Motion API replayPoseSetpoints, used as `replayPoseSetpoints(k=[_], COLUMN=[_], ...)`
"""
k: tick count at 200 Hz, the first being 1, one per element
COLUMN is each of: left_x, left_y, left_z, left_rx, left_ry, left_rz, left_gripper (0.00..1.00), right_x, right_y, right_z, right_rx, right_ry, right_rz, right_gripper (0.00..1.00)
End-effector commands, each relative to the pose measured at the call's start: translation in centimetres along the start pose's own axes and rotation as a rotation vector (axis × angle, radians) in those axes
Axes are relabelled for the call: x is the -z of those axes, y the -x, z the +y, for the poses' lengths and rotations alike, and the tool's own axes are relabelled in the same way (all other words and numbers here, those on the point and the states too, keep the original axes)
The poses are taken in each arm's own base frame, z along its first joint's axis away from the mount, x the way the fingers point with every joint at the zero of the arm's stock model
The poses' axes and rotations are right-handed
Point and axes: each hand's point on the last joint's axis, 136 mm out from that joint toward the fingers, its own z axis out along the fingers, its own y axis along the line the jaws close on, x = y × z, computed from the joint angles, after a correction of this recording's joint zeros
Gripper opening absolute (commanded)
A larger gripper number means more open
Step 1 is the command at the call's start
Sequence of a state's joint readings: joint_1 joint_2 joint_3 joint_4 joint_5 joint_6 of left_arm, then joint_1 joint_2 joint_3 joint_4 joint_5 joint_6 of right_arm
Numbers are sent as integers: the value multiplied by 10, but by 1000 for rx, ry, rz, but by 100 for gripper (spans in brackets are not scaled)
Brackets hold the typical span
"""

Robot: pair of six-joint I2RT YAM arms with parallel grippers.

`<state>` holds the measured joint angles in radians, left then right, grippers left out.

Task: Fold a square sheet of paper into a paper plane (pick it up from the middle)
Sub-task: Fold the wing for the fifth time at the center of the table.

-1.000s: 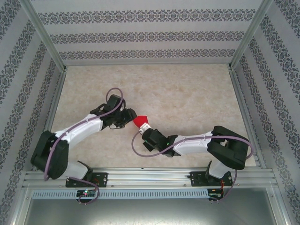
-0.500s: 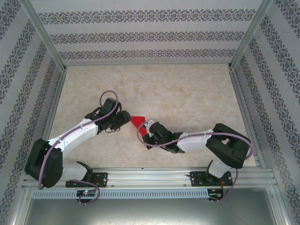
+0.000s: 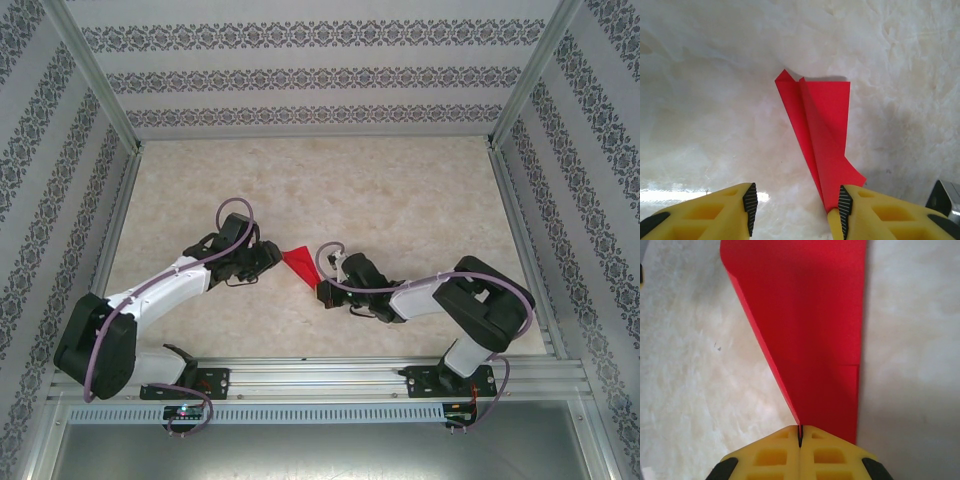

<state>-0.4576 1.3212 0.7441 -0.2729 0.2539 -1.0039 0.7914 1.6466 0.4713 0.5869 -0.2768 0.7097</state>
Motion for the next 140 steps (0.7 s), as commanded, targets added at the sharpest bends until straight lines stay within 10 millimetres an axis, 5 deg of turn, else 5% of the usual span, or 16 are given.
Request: replayPoseSetpoints(k=[1,140], left_x=[-5,-39], left_y=[1,-40], left_z=[-14,-84], left_rx=[-9,-189], left_ry=[-78,-339], left_rz=[11,186], left_gripper=[48,50], right_x=[0,-3], right_y=[3,19], right_z=[6,12], right_rx=[-102,-330], right_ry=[90,247], right_rz=[8,45], right_gripper=[0,0])
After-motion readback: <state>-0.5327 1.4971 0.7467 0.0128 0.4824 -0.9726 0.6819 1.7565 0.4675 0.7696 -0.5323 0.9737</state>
